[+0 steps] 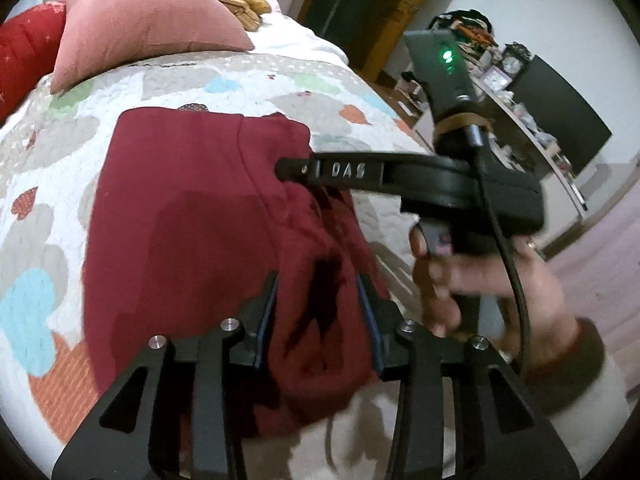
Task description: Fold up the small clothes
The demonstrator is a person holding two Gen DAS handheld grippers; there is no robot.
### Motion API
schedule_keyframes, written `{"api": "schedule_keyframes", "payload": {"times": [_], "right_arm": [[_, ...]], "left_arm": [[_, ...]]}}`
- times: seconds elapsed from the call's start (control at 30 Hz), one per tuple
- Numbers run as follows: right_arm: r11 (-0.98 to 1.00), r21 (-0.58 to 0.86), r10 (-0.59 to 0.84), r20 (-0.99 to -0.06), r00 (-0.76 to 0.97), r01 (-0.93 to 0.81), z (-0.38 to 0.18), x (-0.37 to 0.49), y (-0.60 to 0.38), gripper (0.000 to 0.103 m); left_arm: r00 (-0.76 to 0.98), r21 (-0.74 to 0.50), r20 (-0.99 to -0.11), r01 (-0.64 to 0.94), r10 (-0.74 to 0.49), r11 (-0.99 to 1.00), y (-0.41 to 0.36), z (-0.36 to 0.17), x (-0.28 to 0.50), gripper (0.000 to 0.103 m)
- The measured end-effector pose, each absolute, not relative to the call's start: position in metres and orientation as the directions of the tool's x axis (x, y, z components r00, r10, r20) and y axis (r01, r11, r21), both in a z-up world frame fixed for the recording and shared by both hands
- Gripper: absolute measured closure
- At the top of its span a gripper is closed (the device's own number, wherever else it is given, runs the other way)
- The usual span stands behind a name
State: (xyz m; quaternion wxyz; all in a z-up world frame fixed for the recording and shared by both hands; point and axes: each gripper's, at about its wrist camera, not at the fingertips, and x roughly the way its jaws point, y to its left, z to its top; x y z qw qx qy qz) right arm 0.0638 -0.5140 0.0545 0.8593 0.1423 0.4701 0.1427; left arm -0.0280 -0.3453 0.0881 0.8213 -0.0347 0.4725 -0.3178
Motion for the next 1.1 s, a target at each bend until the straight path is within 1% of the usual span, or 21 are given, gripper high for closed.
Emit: {"api": "schedule_keyframes", "payload": {"times": [0.03, 0.07, 0.1, 0.13, 0.17, 0.2, 0.23, 0.33, 0.43, 0.53, 0.57, 0.6, 0.67, 0.73, 0.77, 0.8, 0.87, 0.9, 1.0, 1.03, 1.1], "right_arm": [[0.910, 0.401, 0.394, -0.763, 0.512, -0.103, 0.056, 0.062, -0.519, 0.083], [0.907, 0.412, 0.394, -0.764, 0.511, -0.083, 0.059, 0.059, -0.524, 0.077], [0.905, 0.420, 0.392, -0.761, 0.517, -0.068, 0.065, 0.053, -0.529, 0.077], [0.901, 0.430, 0.396, -0.753, 0.525, -0.062, 0.070, 0.047, -0.533, 0.076], [0.888, 0.456, 0.414, -0.736, 0.535, -0.061, 0.076, 0.038, -0.538, 0.072], [0.874, 0.482, 0.436, -0.720, 0.540, -0.063, 0.081, 0.029, -0.540, 0.069], [0.860, 0.506, 0.457, -0.706, 0.542, -0.066, 0.086, 0.020, -0.542, 0.063], [0.818, 0.565, 0.524, -0.656, 0.543, -0.106, 0.098, -0.009, -0.534, 0.061], [0.781, 0.609, 0.584, -0.630, 0.513, -0.141, 0.101, -0.018, -0.514, 0.060], [0.820, 0.558, 0.546, -0.693, 0.470, -0.130, 0.093, -0.019, -0.488, 0.061], [0.843, 0.520, 0.518, -0.715, 0.470, -0.138, 0.091, -0.023, -0.480, 0.073], [0.872, 0.463, 0.478, -0.736, 0.480, -0.159, 0.091, -0.030, -0.473, 0.081], [0.916, 0.356, 0.400, -0.763, 0.508, -0.187, 0.089, -0.043, -0.468, 0.086], [0.933, 0.321, 0.360, -0.784, 0.506, -0.166, 0.075, -0.051, -0.475, 0.086], [0.930, 0.338, 0.363, -0.791, 0.493, -0.143, 0.064, -0.050, -0.483, 0.086], [0.909, 0.401, 0.403, -0.776, 0.485, -0.114, 0.055, -0.049, -0.493, 0.086], [0.867, 0.491, 0.462, -0.727, 0.507, -0.087, 0.057, -0.054, -0.506, 0.086], [0.855, 0.513, 0.473, -0.708, 0.525, -0.079, 0.061, -0.058, -0.510, 0.086], [0.827, 0.558, 0.494, -0.657, 0.569, -0.074, 0.073, -0.072, -0.519, 0.069], [0.821, 0.566, 0.501, -0.652, 0.569, -0.074, 0.075, -0.073, -0.519, 0.059], [0.820, 0.568, 0.505, -0.662, 0.554, -0.069, 0.073, -0.073, -0.516, 0.057]], "left_arm": [[0.348, -0.355, -0.753, 0.499, -0.558, 0.790, -0.342, 0.093, -0.033, 0.061], [0.344, -0.352, -0.750, 0.516, -0.565, 0.781, -0.334, 0.099, -0.041, 0.056], [0.349, -0.344, -0.745, 0.529, -0.568, 0.776, -0.326, 0.104, -0.048, 0.051], [0.368, -0.325, -0.741, 0.534, -0.561, 0.780, -0.316, 0.109, -0.055, 0.042], [0.388, -0.308, -0.739, 0.532, -0.551, 0.788, -0.308, 0.111, -0.059, 0.038], [0.418, -0.280, -0.739, 0.523, -0.528, 0.805, -0.296, 0.113, -0.062, 0.038], [0.448, -0.249, -0.741, 0.508, -0.500, 0.824, -0.286, 0.114, -0.064, 0.038], [0.505, -0.192, -0.743, 0.467, -0.439, 0.863, -0.267, 0.108, -0.061, 0.038], [0.491, -0.215, -0.764, 0.417, -0.418, 0.883, -0.259, 0.095, -0.049, 0.039], [0.472, -0.238, -0.770, 0.412, -0.429, 0.880, -0.260, 0.084, -0.047, 0.039], [0.468, -0.231, -0.775, 0.417, -0.425, 0.879, -0.261, 0.080, -0.049, 0.039], [0.465, -0.227, -0.778, 0.421, -0.424, 0.878, -0.263, 0.077, -0.049, 0.039], [0.446, -0.228, -0.788, 0.429, -0.424, 0.874, -0.265, 0.067, -0.052, 0.038], [0.426, -0.229, -0.802, 0.428, -0.419, 0.874, -0.266, 0.058, -0.051, 0.038], [0.419, -0.233, -0.807, 0.423, -0.417, 0.876, -0.266, 0.054, -0.050, 0.038], [0.416, -0.239, -0.807, 0.418, -0.419, 0.877, -0.264, 0.053, -0.050, 0.038], [0.427, -0.252, -0.798, 0.406, -0.426, 0.879, -0.259, 0.056, -0.052, 0.039], [0.434, -0.252, -0.794, 0.404, -0.426, 0.880, -0.258, 0.058, -0.053, 0.039], [0.453, -0.238, -0.790, 0.396, -0.414, 0.887, -0.255, 0.062, -0.052, 0.038], [0.450, -0.240, -0.793, 0.390, -0.412, 0.889, -0.255, 0.061, -0.051, 0.039], [0.445, -0.248, -0.795, 0.381, -0.412, 0.890, -0.255, 0.060, -0.050, 0.039]]}}
